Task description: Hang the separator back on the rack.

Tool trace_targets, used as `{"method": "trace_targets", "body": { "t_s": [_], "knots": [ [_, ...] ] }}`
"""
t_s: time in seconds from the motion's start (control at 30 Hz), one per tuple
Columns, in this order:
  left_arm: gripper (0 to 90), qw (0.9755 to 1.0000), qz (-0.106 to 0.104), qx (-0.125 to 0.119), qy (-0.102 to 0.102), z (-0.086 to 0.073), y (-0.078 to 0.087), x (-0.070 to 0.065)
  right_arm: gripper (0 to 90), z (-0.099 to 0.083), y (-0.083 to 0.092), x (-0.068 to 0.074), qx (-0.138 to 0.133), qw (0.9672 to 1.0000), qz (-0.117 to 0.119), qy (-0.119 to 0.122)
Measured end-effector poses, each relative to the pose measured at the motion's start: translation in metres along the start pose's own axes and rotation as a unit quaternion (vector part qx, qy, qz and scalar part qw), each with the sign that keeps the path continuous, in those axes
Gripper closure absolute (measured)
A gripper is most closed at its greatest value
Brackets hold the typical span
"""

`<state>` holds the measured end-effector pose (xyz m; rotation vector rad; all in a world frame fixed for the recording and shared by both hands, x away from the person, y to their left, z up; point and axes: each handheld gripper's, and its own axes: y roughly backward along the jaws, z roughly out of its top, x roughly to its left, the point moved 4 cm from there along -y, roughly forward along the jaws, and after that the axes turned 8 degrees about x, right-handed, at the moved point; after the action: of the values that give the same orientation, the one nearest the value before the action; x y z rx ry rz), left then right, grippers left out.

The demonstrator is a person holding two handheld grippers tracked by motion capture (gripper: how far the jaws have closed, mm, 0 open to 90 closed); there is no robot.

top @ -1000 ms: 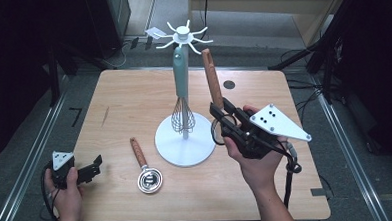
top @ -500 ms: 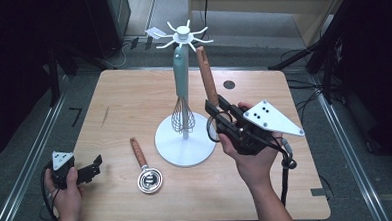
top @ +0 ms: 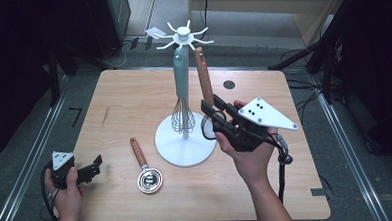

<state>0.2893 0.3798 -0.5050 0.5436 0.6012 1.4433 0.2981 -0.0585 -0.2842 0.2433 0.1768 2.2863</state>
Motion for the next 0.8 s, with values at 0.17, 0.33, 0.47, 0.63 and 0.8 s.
{"method": "trace_targets", "body": {
  "t_s": [0.17,0.33,0.47,0.63,0.8],
  "knots": [
    [3.7,1.0,0.0,0.0,0.0,0.0,0.0,0.0,65.6,0.001,-0.001,-0.001,0.003,1.0,0.001,0.001],
    [3.8,1.0,0.001,0.0,0.0,0.0,0.0,0.0,76.0,0.003,-0.001,-0.007,-0.002,0.9999,-0.007,-0.009],
    [3.7,1.0,0.002,0.001,-0.001,0.0,0.0,0.0,86.5,0.006,-0.002,-0.011,-0.007,0.9998,-0.018,-0.008],
    [3.8,1.0,0.002,0.0,0.0,0.0,0.0,0.0,90.0,0.013,-0.006,-0.017,-0.013,0.9997,-0.016,-0.015],
    [3.8,1.0,0.001,0.0,0.0,0.0,0.0,0.0,90.0,0.023,-0.012,-0.02,-0.02,0.9997,-0.014,-0.01]
  ]
}}
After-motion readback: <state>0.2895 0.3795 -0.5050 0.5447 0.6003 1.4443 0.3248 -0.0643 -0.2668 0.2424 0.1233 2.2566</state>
